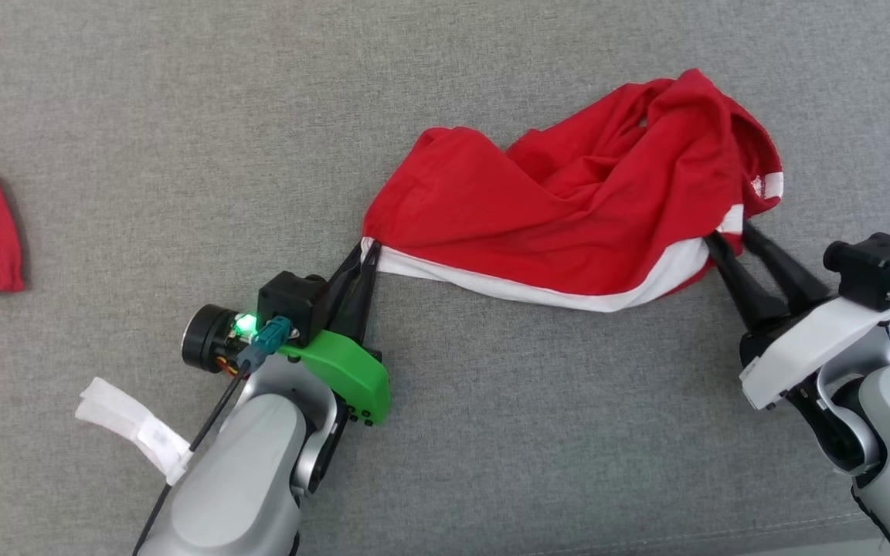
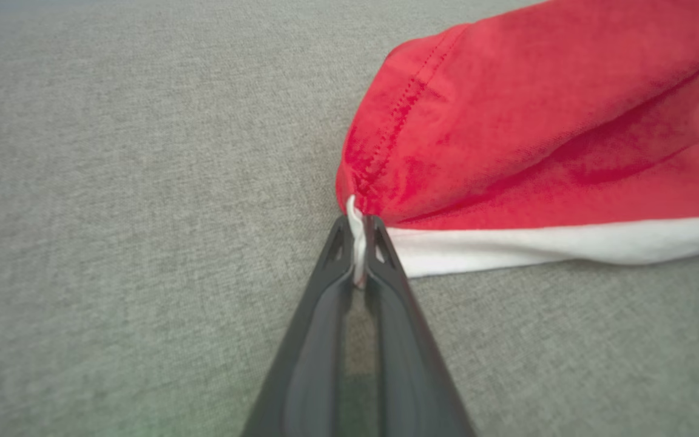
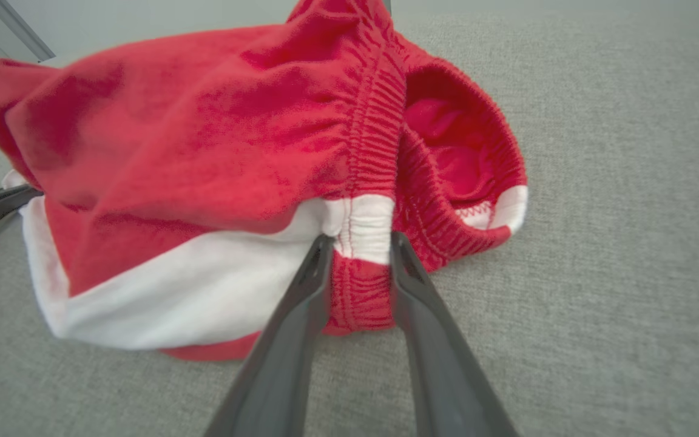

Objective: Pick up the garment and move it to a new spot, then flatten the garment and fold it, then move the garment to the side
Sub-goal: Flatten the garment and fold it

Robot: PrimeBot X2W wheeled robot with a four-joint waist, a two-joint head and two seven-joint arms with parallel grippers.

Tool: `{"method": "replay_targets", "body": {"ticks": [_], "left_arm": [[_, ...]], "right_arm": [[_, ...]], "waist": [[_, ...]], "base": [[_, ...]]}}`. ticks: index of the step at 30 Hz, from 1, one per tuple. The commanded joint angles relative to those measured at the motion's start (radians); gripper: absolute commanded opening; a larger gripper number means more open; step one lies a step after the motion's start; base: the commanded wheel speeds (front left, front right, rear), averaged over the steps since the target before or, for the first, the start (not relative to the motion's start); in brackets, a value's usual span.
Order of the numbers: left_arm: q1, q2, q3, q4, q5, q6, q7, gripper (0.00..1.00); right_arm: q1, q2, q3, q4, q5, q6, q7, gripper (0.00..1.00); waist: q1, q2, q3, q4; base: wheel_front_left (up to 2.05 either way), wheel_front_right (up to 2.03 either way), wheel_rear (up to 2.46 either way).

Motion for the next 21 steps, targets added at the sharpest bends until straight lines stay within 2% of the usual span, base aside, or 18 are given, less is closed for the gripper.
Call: {"method": "replay_targets", "body": {"ticks": [1,5,11,21], "left_arm": [[-0.008,0.010,0.008,0.009,-0.008,0.009,-0.005,0.00],[-0.011,0.014,0.013,-0.002,-0.005,0.018,-0.032,0.00],[0.018,0.032,0.039,-0.096,0.011,0.049,-0.104,0.00],[0.024,0.122,0.078,-0.501,0.100,0.112,-0.118,0.00]], "right_arm": [[-0.015,-0.012,0.010,0.001,0.009,-0.001,-0.012,0.00],[-0.017,-0.029,0.027,0.001,0.034,-0.001,-0.056,0.00],[0.014,-0.035,-0.012,-0.042,0.033,-0.001,-0.144,0.00],[0.048,-0.042,-0.169,-0.296,-0.048,-0.001,-0.167,0.00]], "waist": [[0.0000,0.0000,0.001,-0.002],[0.0000,0.0000,0.001,-0.006],[0.0000,0.0000,-0.038,-0.008],[0.0000,0.0000,-0.164,0.001]], "base": [[0.00,0.00,0.00],[0.00,0.00,0.00],[0.00,0.00,0.00],[0.00,0.00,0.00]]}}
